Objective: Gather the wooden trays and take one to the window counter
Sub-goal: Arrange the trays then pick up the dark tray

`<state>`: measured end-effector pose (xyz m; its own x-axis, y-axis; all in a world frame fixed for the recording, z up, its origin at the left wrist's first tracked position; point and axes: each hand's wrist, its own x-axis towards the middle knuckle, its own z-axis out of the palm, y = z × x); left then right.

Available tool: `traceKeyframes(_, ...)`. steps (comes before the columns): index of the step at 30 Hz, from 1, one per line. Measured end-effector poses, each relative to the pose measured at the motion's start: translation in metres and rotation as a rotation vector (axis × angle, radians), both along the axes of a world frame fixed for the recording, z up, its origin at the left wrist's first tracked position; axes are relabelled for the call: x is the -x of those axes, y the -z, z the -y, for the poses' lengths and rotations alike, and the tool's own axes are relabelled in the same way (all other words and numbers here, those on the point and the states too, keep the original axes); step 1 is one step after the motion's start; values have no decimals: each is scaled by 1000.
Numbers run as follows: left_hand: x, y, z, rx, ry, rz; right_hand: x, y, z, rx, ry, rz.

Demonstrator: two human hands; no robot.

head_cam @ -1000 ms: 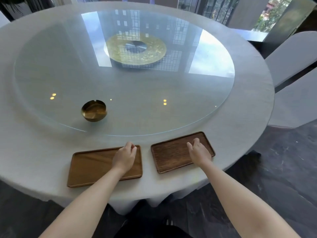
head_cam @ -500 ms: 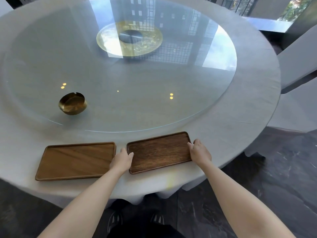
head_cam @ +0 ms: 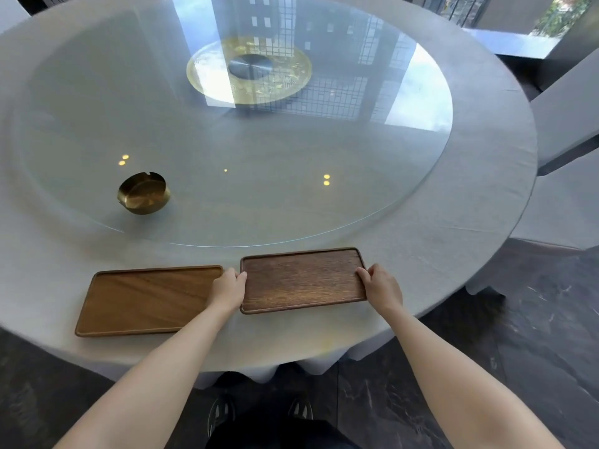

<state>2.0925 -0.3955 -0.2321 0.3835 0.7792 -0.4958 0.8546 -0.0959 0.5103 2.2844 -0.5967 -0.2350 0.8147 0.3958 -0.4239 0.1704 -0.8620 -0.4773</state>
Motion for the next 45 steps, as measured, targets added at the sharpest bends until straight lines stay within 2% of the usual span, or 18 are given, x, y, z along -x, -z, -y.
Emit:
traceKeyframes(9, 64, -24, -54, -148, -20, 127, 52, -18, -60, -82, -40, 42)
traceKeyframes(15, 140, -30, -110, -195, -85, 33, 118, -24, -129, -140, -109, 7)
traceKeyframes(22, 206, -22, -157, -199, -62, -49, 184, -12, -176, -67, -175, -35)
traceKeyframes(34, 217, 7, -182, -171, 100, -141, 207, 3, -181, 117, -234, 18)
traceKeyframes(45, 213, 12, -182, -173, 172, -171, 212, 3, -176, 138, -240, 53)
